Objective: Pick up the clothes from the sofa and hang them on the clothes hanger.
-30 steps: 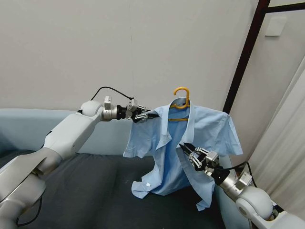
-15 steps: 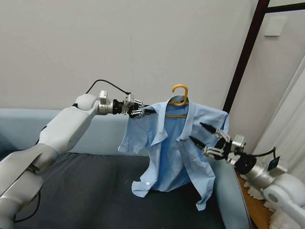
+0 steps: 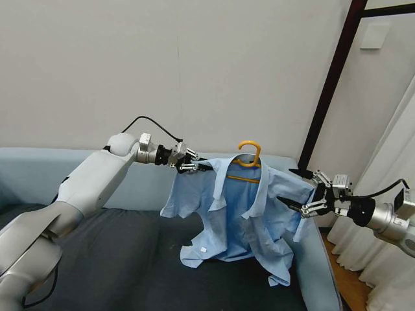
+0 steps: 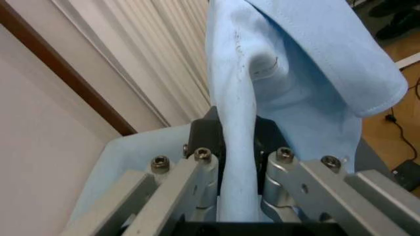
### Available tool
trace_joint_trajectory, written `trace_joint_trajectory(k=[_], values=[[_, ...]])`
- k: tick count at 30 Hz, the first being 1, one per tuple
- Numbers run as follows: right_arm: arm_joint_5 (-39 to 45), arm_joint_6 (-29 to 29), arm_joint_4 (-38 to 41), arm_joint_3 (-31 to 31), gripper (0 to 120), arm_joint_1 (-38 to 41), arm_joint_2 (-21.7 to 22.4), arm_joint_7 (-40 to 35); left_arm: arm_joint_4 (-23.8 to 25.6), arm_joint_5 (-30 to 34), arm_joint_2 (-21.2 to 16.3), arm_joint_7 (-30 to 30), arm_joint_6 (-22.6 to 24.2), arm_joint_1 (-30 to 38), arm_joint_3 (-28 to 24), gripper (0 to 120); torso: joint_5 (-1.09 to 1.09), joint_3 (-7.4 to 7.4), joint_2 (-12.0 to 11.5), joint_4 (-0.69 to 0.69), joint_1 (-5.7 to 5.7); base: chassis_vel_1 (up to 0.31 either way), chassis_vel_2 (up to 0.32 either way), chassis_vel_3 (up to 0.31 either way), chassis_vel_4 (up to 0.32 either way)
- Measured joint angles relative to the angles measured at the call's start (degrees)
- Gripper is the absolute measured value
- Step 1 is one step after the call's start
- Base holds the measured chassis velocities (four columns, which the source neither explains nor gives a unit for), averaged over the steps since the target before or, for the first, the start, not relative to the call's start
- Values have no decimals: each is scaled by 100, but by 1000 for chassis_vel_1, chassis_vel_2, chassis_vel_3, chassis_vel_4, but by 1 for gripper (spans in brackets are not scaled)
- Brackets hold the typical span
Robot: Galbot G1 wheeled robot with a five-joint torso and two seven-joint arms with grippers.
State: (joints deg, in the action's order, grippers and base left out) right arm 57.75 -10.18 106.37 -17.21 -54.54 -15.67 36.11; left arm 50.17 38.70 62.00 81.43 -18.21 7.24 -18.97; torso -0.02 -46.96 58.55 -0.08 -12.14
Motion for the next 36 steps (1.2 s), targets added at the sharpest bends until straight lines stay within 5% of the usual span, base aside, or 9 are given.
trace_joint_trajectory(k=[13, 36], values=[[-149, 213, -276, 107, 95, -52, -129, -294, 91, 28, -121, 152, 26, -58, -69, 7, -1, 0, 0, 1, 0, 0, 0, 0, 0], [-356, 257, -556, 61, 10, -66, -228, 347, 359, 162, -357, 202, 163, 46, -205, 7, -1, 0, 0, 1, 0, 0, 0, 0, 0]])
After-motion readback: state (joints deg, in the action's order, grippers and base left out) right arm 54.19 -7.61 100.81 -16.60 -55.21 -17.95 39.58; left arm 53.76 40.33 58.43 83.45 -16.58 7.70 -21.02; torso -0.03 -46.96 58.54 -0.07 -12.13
